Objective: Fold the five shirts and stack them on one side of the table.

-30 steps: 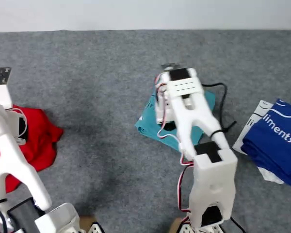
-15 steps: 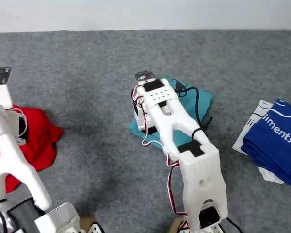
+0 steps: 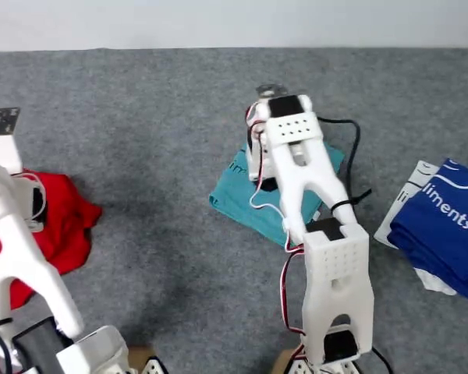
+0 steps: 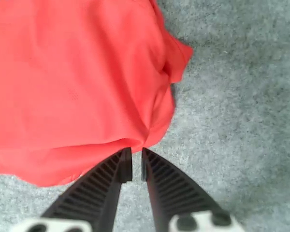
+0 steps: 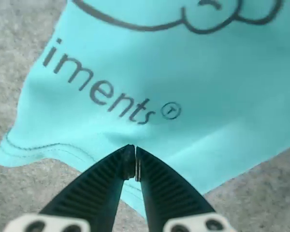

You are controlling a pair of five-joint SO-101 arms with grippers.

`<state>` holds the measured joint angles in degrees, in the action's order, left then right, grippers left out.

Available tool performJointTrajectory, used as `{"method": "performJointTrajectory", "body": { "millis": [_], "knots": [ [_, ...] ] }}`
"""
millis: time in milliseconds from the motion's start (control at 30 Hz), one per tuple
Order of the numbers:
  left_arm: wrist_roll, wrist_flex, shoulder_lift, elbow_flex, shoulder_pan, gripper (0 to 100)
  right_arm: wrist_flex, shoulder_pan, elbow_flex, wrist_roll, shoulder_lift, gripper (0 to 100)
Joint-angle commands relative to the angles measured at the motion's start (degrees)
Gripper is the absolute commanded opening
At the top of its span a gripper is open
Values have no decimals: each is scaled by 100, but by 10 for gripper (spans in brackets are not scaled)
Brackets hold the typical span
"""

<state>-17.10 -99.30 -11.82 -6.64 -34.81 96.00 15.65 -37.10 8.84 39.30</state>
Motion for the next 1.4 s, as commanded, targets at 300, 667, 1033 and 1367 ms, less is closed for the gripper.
{"method": "performJointTrajectory", "body": {
  "millis": [300, 667, 1033, 1367],
  "knots": [
    [0, -114, -211, 22, 844, 43, -426, -602, -818, -9, 611, 11],
    [0, -114, -185, 22, 844, 43, 321, -154, -1679, 2207, 593, 487],
    [0, -114, -176, 13, 844, 43, -391, -189, -1697, 2910, 1358, 501],
    [-9, -114, -176, 13, 844, 43, -787, -189, -1697, 2910, 2062, 496]
  ]
}}
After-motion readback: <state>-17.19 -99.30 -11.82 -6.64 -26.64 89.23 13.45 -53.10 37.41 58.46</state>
